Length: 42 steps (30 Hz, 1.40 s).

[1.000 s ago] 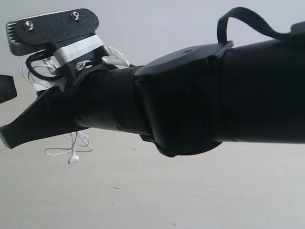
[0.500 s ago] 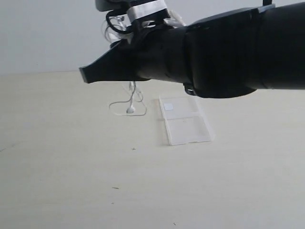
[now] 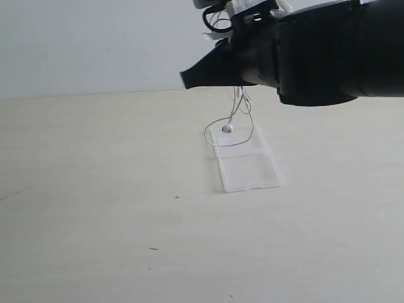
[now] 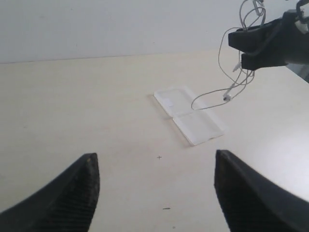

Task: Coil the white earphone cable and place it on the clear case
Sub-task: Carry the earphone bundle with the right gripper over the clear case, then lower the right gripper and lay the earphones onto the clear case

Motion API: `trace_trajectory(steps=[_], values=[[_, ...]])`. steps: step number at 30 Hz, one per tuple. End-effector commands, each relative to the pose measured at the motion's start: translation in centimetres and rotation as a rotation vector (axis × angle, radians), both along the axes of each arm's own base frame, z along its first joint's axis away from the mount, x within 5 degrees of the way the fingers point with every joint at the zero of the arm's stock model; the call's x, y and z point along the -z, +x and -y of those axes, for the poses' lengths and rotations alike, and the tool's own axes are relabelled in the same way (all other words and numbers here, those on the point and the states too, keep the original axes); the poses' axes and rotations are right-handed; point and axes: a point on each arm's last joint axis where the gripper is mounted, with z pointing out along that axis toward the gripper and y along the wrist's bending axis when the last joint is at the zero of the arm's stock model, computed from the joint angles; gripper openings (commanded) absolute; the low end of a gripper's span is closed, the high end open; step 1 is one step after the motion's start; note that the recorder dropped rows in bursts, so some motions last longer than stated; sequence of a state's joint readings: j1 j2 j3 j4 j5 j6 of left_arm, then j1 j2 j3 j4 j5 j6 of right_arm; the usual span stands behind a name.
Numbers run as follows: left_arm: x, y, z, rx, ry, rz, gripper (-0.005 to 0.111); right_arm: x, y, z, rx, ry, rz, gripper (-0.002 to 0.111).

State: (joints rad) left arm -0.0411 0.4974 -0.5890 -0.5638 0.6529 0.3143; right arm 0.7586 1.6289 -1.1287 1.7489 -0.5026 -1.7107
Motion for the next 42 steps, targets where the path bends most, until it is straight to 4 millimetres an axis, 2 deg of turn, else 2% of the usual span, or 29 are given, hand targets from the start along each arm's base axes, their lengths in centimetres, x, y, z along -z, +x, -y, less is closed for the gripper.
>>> trace_trajectory(steps=[1, 9, 12, 15, 29, 35, 42], values=[[-0.3, -0.2, 0.0, -0.002, -0.007, 0.012, 0.066, 1.2, 1.9, 1.3, 0.045, 0.026, -0.033, 0.000], [-0.3, -0.2, 0.0, -0.001, -0.006, 0.011, 0.066, 6.9, 2.7, 4.1, 0.067, 0.059, -0.212, 0.000], [-0.3, -0.2, 0.0, -0.001, -0.006, 0.011, 0.066, 7.7, 2.6, 3.8, 0.046, 0.059, -0.237, 0.000], [-0.2, -0.2, 0.0, -0.001, -0.011, 0.008, 0.066, 7.8, 2.6, 3.5, 0.024, 0.072, -0.243, 0.000], [-0.2, -0.2, 0.0, -0.008, -0.029, -0.002, 0.066, 4.3, 4.4, 2.4, -0.016, 0.083, -0.131, 0.000], [-0.2, -0.2, 0.0, -0.009, -0.036, -0.008, 0.066, 5.7, 5.5, 1.9, -0.018, 0.051, -0.148, 0.000], [-0.1, -0.2, 0.1, -0.005, -0.033, -0.016, 0.066, 8.5, 6.3, 1.6, 0.007, 0.003, -0.201, 0.000]])
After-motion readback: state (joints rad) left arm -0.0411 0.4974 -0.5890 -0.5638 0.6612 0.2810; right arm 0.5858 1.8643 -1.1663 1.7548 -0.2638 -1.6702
